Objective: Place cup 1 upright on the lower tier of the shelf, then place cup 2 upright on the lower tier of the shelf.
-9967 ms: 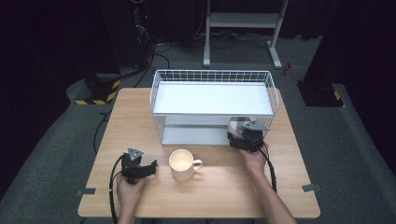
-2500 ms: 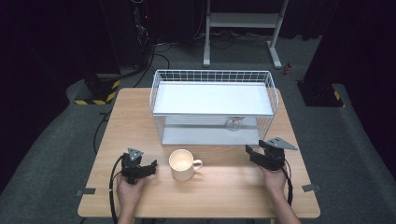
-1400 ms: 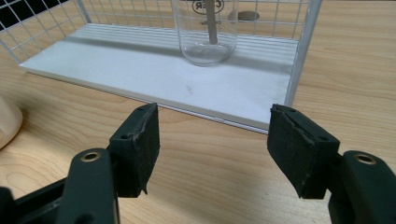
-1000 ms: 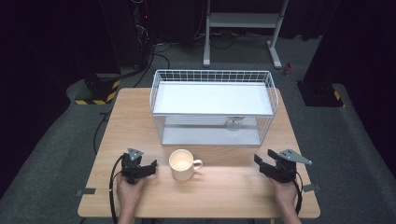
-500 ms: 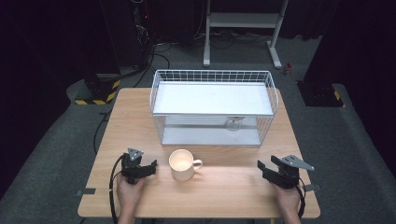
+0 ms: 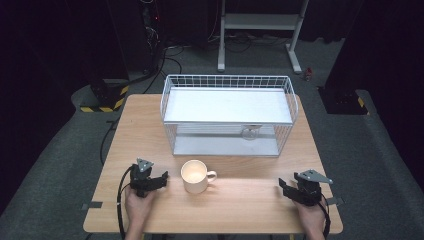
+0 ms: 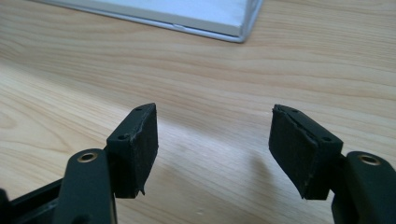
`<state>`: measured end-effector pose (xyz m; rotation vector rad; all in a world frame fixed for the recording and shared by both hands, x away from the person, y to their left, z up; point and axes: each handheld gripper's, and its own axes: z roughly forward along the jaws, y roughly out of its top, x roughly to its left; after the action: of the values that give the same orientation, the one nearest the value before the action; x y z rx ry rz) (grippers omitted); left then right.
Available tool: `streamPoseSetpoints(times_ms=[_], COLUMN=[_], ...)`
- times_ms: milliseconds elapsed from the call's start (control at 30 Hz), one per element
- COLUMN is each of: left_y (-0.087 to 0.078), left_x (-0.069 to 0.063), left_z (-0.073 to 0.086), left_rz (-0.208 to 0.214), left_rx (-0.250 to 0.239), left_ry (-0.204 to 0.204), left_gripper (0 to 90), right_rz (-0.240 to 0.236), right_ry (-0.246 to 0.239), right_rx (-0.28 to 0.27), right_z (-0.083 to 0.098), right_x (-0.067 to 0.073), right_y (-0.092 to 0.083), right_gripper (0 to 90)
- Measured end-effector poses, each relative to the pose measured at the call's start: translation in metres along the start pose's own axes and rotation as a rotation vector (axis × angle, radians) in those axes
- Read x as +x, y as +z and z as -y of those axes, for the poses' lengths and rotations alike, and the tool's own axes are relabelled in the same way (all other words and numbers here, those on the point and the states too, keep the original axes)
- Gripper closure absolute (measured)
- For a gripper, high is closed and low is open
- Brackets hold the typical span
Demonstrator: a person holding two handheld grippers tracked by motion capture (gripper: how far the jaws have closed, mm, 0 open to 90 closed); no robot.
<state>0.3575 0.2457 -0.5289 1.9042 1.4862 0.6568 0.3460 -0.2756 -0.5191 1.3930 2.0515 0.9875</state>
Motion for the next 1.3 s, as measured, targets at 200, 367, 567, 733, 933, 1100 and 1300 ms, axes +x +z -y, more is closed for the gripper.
streamPoseSetpoints(times_ms=[200,367,567,733,933,1100,1300], left_y=[0.0,0.0,-0.001,-0.01,-0.024,-0.036,-0.045], left_x=[0.0,0.0,0.0,-0.003,-0.01,-0.016,-0.024], left_z=[0.0,0.0,0.0,0.002,0.008,0.013,0.019], left_rz=[-0.004,-0.013,-0.006,0.015,0.068,0.12,0.15], left_rx=[0.003,0.004,0.011,0.01,-0.018,-0.02,-0.026], left_ry=[-0.003,-0.01,-0.002,0.007,0.0,0.024,0.06], left_gripper=[16.6,15.1,15.0,15.1,15.2,17.5,17.2], right_rz=[0.018,0.011,0.016,0.019,0.019,0.022,0.022], right_ry=[-0.014,-0.029,-0.027,-0.026,-0.028,-0.023,-0.024], right_rx=[0.064,0.078,0.081,0.081,0.08,0.081,0.082], right_z=[0.001,-0.002,-0.003,-0.003,-0.003,-0.002,-0.002], right_x=[-0.003,-0.003,-0.002,-0.001,-0.001,-0.001,-0.001], right_y=[0.005,0.008,0.01,0.01,0.01,0.01,0.01], right_gripper=[30.7,27.3,25.0,24.9,24.9,24.9,24.8])
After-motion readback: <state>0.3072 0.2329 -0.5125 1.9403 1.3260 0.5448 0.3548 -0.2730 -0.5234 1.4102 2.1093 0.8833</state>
